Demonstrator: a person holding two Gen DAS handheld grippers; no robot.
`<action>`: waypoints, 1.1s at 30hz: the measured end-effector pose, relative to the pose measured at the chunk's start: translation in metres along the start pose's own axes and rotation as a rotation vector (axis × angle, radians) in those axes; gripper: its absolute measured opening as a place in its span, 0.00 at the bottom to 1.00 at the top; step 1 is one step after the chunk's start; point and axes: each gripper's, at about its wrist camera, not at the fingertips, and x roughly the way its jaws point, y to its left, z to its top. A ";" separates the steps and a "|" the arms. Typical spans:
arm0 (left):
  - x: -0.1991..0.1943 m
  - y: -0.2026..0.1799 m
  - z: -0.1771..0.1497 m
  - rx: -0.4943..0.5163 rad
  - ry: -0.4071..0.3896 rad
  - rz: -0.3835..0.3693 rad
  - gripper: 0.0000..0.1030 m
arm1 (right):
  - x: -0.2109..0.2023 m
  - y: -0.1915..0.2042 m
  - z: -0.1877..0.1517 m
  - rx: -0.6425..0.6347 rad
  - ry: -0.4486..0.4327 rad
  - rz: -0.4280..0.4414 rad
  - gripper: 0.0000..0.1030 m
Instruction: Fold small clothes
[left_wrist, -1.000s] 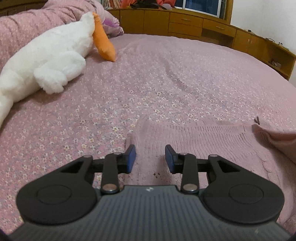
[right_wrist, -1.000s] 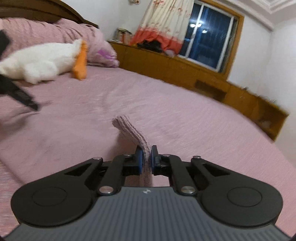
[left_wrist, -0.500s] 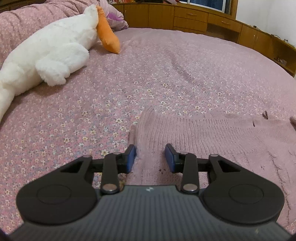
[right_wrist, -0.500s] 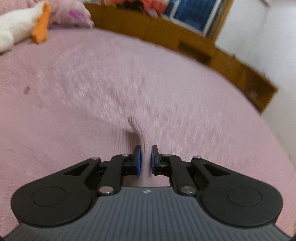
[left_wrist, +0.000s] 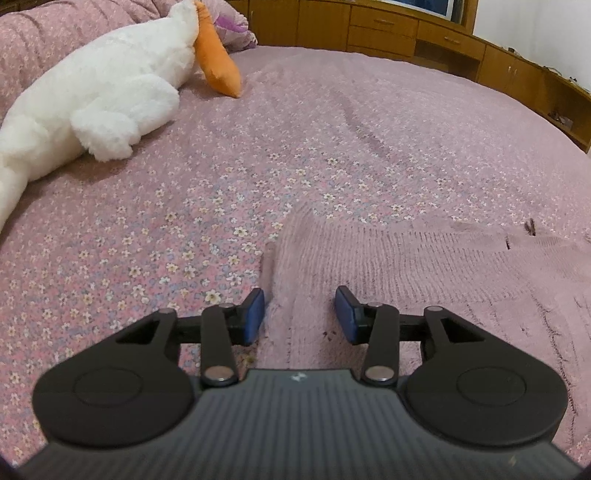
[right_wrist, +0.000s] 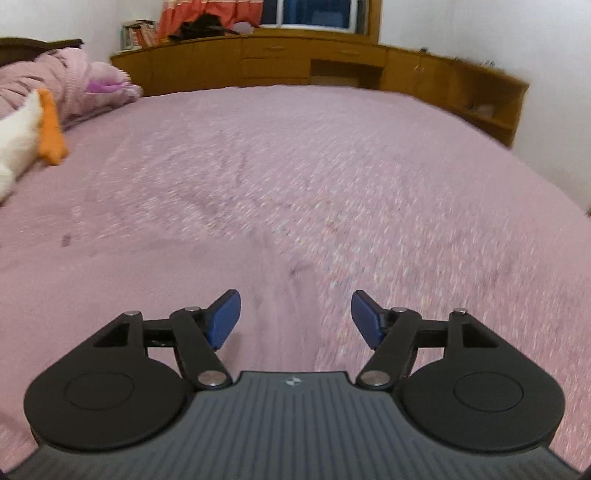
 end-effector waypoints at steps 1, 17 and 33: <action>0.000 0.000 0.000 0.000 0.002 0.005 0.43 | -0.008 -0.003 -0.004 0.006 0.004 0.021 0.71; -0.046 0.016 -0.018 -0.093 0.079 0.005 0.43 | -0.029 -0.049 -0.060 0.469 0.107 0.254 0.81; -0.075 0.016 -0.049 -0.138 0.119 0.035 0.43 | -0.013 -0.058 -0.101 0.668 0.077 0.444 0.92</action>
